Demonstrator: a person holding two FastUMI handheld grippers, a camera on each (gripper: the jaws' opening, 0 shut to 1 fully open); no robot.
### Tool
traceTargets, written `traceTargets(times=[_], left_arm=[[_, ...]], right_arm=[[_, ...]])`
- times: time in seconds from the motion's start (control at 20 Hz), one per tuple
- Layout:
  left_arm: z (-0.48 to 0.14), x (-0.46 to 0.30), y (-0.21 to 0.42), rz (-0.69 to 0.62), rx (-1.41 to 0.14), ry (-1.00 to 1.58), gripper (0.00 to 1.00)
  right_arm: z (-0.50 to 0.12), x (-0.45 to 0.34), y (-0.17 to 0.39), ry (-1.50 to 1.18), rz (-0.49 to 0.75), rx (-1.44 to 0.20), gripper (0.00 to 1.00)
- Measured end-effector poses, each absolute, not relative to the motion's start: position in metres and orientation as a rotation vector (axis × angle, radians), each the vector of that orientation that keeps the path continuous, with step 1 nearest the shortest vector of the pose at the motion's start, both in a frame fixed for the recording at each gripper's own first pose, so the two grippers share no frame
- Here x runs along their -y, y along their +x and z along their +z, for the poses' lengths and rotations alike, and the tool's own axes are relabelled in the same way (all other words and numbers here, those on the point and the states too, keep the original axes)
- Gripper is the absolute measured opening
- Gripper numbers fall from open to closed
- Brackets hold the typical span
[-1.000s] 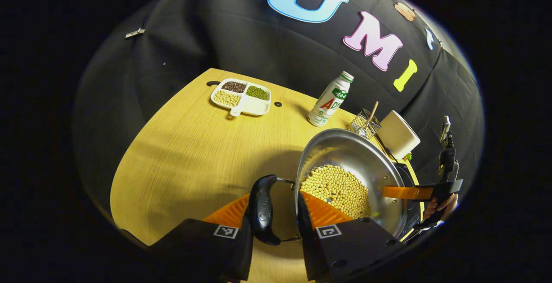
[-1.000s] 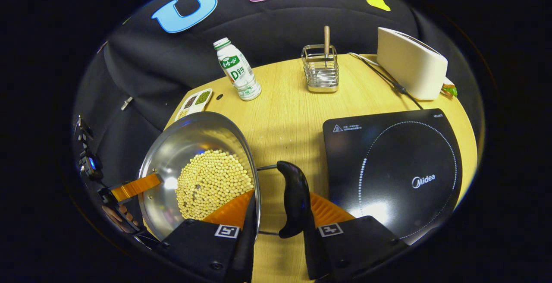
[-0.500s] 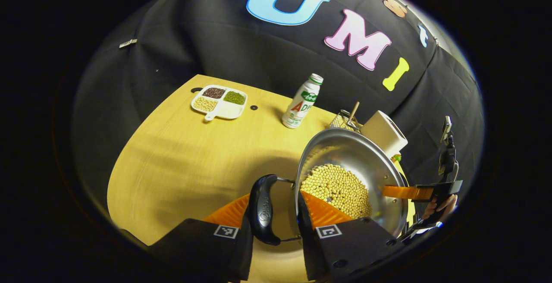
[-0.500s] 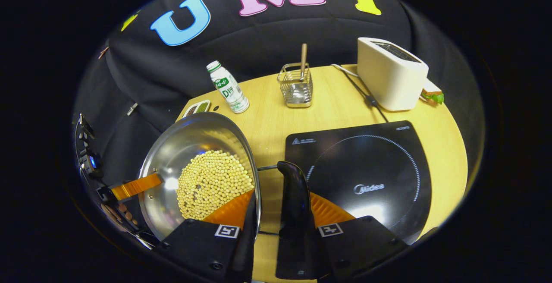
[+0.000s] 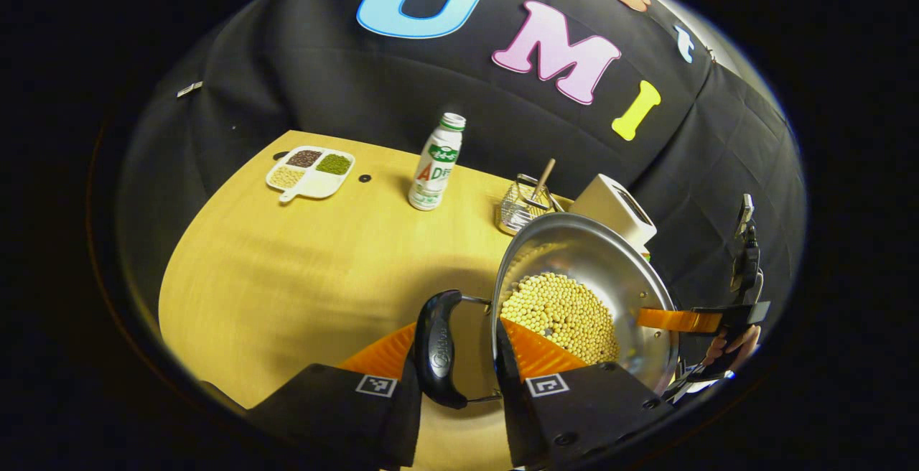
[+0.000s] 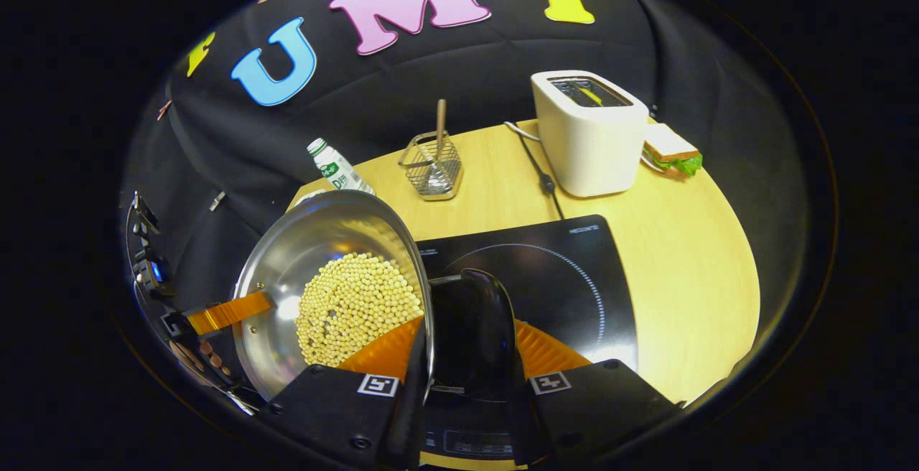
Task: First push the handle of the pot to place it horizontally, then grasp the pot with both hands and set it on the induction cooktop.
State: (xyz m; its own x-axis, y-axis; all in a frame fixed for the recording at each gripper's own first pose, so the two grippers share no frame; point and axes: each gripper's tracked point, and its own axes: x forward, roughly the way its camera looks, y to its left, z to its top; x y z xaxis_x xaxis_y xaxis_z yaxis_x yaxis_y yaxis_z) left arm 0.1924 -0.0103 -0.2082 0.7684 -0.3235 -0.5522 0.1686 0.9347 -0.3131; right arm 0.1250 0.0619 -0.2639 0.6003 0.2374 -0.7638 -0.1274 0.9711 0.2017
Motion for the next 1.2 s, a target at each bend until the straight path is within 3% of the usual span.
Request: traceTargets(times=[0.15,0.2,0.3,0.35,0.65,0.7,0.75,0.95,1.0,1.2], left_arm=[[-0.210,0.044,0.195,-0.283,-0.640,-0.248,0.51],[-0.211,0.055,0.197,-0.287,-0.640,-0.249,0.51],[-0.215,0.074,0.199,-0.294,-0.640,-0.248,0.51],[-0.217,0.083,0.200,-0.298,-0.638,-0.247,0.51],[-0.236,0.125,0.209,-0.314,-0.649,-0.267,0.51],[-0.238,0.130,0.211,-0.317,-0.652,-0.265,0.51],[-0.242,0.134,0.213,-0.318,-0.658,-0.263,0.51],[-0.250,0.143,0.218,-0.319,-0.664,-0.278,0.51],[-0.253,0.145,0.218,-0.319,-0.668,-0.280,0.51],[-0.260,0.150,0.224,-0.310,-0.670,-0.293,0.51]], right_arm=[[-0.260,-0.029,0.131,0.133,0.201,-0.898,0.51],[-0.260,-0.018,0.134,0.134,0.195,-0.898,0.46],[-0.261,0.001,0.138,0.133,0.181,-0.898,0.55],[-0.261,0.010,0.139,0.130,0.177,-0.899,0.51],[-0.267,0.051,0.150,0.112,0.154,-0.900,0.51],[-0.269,0.057,0.152,0.117,0.146,-0.904,0.46],[-0.272,0.061,0.154,0.120,0.140,-0.909,0.51],[-0.283,0.071,0.162,0.125,0.138,-0.921,0.51],[-0.286,0.073,0.164,0.122,0.138,-0.925,0.55],[-0.296,0.076,0.166,0.125,0.141,-0.947,0.51]])
